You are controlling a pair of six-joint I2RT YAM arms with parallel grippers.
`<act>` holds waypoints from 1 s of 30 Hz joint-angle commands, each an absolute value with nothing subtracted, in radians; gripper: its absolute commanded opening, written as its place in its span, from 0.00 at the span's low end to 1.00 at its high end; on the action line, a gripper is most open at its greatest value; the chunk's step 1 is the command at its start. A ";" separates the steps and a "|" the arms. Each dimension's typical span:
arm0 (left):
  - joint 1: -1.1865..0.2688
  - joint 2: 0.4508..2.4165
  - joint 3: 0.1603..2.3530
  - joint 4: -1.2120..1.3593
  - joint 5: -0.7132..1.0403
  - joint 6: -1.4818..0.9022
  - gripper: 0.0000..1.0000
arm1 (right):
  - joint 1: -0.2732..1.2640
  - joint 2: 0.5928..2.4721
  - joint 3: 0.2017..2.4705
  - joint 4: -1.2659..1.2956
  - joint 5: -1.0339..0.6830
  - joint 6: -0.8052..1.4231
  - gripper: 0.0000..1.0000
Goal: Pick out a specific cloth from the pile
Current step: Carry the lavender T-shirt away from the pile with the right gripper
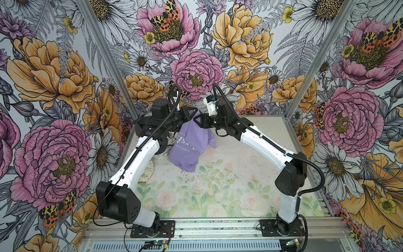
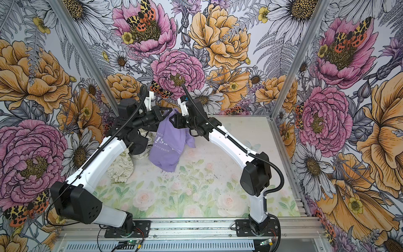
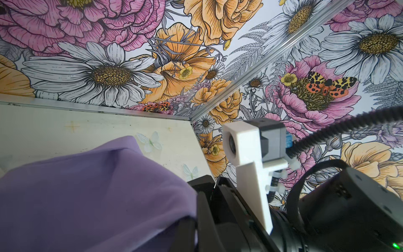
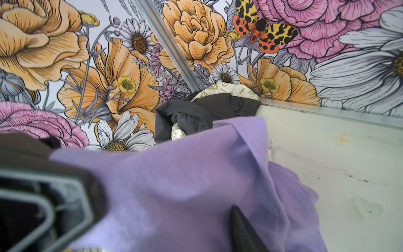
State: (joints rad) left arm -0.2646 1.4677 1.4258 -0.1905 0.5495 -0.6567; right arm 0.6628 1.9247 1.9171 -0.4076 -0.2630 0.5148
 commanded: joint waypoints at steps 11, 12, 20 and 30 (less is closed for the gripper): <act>-0.249 1.393 1.385 -0.131 0.494 -0.639 0.37 | 0.620 1.830 1.902 -0.389 -0.196 0.465 0.00; -0.245 1.390 1.385 -0.130 0.493 -0.637 0.42 | 0.611 1.821 1.898 -0.388 -0.192 0.463 0.00; -0.217 1.387 1.381 -0.129 0.498 -0.611 0.66 | 0.523 1.754 1.895 -0.389 -0.163 0.419 0.00; -0.206 1.378 1.362 -0.129 0.493 -0.598 0.81 | 0.375 1.712 1.925 -0.390 -0.158 0.365 0.00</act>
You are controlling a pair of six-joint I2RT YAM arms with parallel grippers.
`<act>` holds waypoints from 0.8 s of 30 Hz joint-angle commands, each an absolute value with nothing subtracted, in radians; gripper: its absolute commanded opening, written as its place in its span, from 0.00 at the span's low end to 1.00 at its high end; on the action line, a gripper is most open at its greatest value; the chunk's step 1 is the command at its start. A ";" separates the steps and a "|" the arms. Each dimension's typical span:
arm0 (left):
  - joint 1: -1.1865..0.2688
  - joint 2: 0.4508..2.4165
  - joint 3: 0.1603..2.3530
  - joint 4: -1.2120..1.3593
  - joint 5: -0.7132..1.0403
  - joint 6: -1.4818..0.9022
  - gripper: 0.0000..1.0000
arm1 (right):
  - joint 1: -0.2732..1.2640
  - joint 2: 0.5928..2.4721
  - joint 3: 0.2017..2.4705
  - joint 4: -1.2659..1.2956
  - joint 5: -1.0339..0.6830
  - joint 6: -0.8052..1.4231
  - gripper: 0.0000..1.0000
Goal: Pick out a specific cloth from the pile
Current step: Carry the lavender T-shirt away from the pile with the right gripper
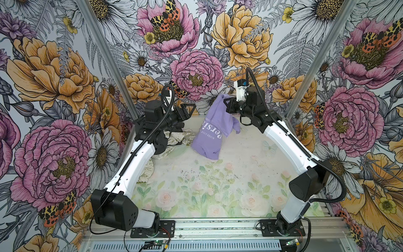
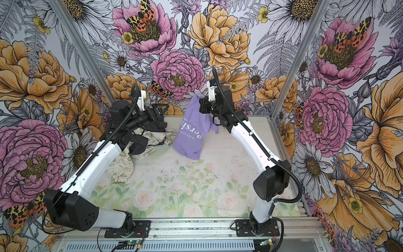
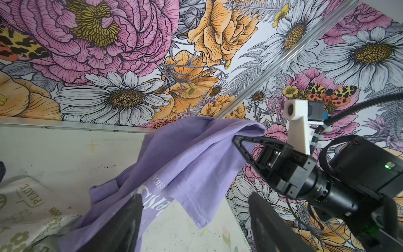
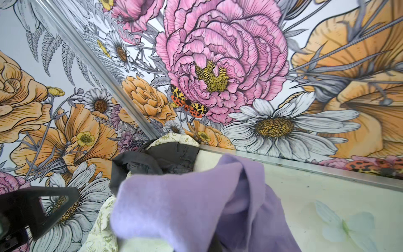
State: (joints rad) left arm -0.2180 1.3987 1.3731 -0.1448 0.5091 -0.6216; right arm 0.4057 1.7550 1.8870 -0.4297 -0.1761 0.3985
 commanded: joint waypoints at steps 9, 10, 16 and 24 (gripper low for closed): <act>-0.210 1.394 1.369 -0.118 0.470 -0.602 0.88 | 0.160 1.842 2.140 -0.397 -0.254 0.374 0.00; -0.212 1.397 1.373 -0.119 0.467 -0.604 0.89 | 0.135 1.871 2.175 -0.398 -0.270 0.384 0.00; -0.224 1.399 1.381 -0.120 0.444 -0.601 0.92 | 0.030 1.996 2.395 -0.411 -0.330 0.427 0.00; -0.245 1.402 1.384 -0.121 0.415 -0.603 0.96 | -0.059 1.921 2.174 -0.441 -0.355 0.419 0.00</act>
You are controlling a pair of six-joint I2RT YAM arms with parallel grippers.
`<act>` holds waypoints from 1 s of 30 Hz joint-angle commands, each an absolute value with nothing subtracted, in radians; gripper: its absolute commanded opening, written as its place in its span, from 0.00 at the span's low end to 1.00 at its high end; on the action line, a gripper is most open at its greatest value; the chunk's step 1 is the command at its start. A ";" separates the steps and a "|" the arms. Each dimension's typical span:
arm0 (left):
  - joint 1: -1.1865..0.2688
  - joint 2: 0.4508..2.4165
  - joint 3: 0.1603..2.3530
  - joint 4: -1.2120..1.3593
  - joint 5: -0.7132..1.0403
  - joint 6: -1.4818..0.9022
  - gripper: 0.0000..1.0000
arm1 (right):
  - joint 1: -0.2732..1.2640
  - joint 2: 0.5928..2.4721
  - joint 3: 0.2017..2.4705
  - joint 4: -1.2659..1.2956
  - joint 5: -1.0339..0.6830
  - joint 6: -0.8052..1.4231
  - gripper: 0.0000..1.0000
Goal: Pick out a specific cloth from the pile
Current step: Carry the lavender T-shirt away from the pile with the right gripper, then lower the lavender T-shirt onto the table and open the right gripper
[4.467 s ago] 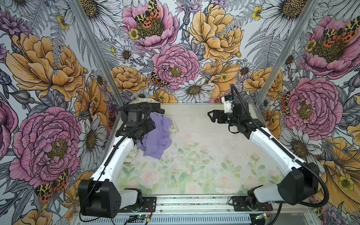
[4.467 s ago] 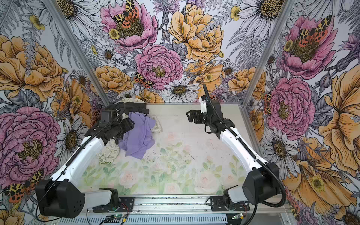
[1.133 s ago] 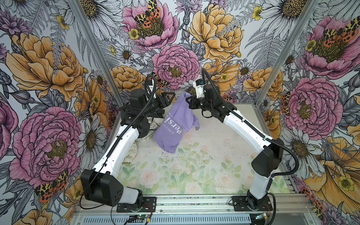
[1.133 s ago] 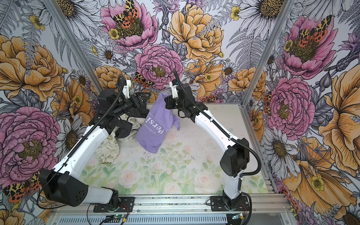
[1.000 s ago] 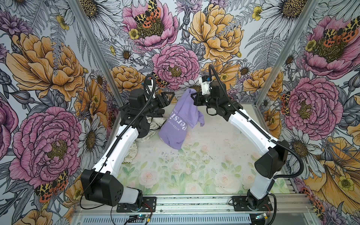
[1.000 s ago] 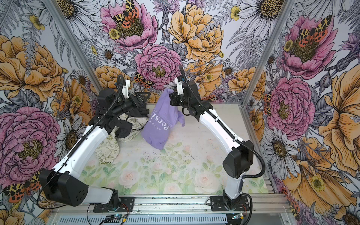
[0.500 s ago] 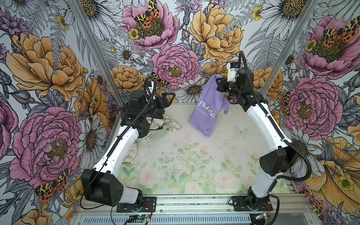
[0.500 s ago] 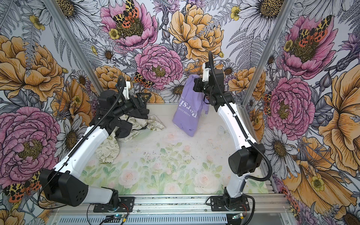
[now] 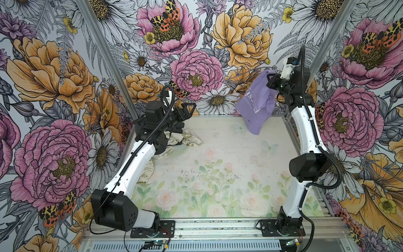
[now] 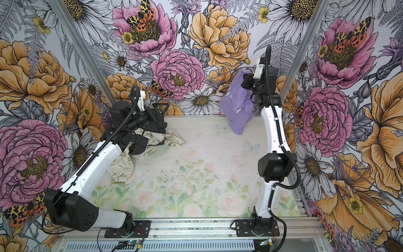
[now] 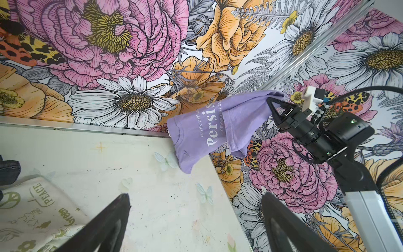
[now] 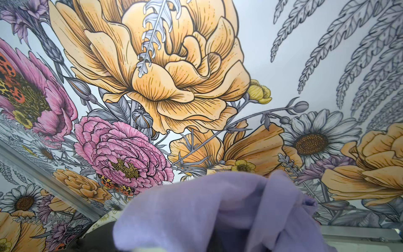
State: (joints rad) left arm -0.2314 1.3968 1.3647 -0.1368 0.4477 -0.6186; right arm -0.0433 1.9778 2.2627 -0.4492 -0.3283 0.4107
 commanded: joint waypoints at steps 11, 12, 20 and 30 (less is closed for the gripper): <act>-0.281 1.458 1.424 -0.143 0.408 -0.598 0.99 | -0.150 1.654 1.410 -0.439 -0.194 0.374 0.00; -0.283 1.463 1.428 -0.144 0.408 -0.597 0.99 | -0.165 1.643 1.358 -0.440 -0.182 0.377 0.00; -0.291 1.499 1.460 -0.157 0.423 -0.588 0.99 | -0.242 1.632 1.123 -0.452 -0.158 0.423 0.09; -0.290 1.478 1.427 -0.208 0.321 -0.565 0.99 | -0.241 1.620 1.010 -0.474 -0.212 0.490 0.38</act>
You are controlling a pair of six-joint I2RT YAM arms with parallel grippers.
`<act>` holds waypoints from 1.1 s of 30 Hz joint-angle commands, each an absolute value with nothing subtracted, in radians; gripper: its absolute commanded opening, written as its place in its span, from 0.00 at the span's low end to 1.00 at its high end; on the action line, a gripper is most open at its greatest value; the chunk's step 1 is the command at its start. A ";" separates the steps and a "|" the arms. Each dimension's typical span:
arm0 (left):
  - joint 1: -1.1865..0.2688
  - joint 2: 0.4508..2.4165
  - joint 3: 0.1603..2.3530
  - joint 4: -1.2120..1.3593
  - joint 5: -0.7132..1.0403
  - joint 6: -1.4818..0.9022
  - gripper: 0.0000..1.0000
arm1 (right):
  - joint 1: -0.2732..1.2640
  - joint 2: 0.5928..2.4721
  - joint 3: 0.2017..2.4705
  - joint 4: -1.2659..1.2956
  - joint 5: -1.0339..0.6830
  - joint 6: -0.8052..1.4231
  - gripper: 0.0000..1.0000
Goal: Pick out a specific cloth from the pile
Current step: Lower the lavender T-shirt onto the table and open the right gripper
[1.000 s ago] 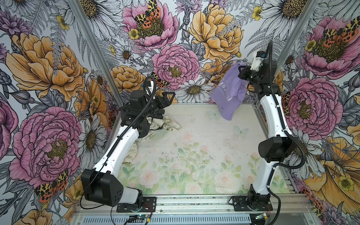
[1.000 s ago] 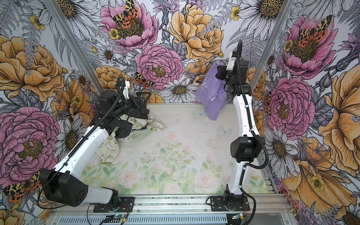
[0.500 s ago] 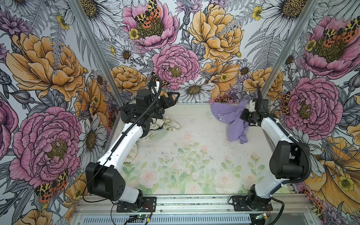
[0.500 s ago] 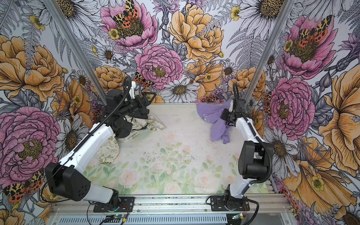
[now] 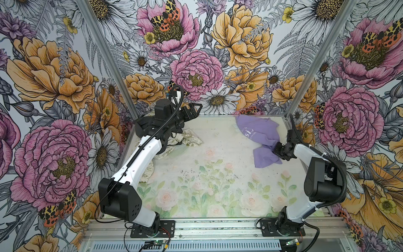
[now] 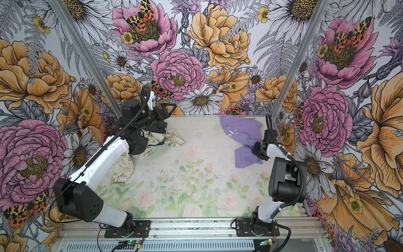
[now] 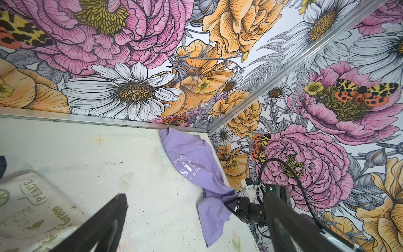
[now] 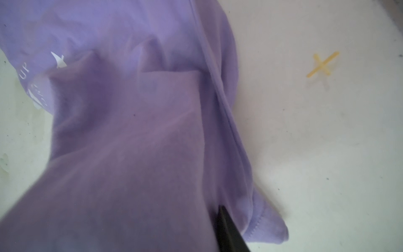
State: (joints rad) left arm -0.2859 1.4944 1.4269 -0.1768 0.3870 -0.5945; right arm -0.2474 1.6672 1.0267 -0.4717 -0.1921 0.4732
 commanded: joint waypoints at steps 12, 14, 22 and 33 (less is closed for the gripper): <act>-0.290 1.474 1.414 -0.225 0.243 -0.562 0.99 | -0.233 1.319 0.997 -0.485 -0.186 0.497 0.73; -0.289 1.481 1.421 -0.226 0.244 -0.563 0.99 | -0.233 1.282 1.014 -0.486 -0.176 0.497 0.74; -0.289 1.482 1.427 -0.226 0.259 -0.551 0.99 | -0.230 1.404 1.186 -0.508 -0.170 0.453 0.64; -0.273 1.421 1.372 -0.226 0.265 -0.540 0.99 | -0.227 1.759 1.386 -0.585 -0.122 0.379 0.31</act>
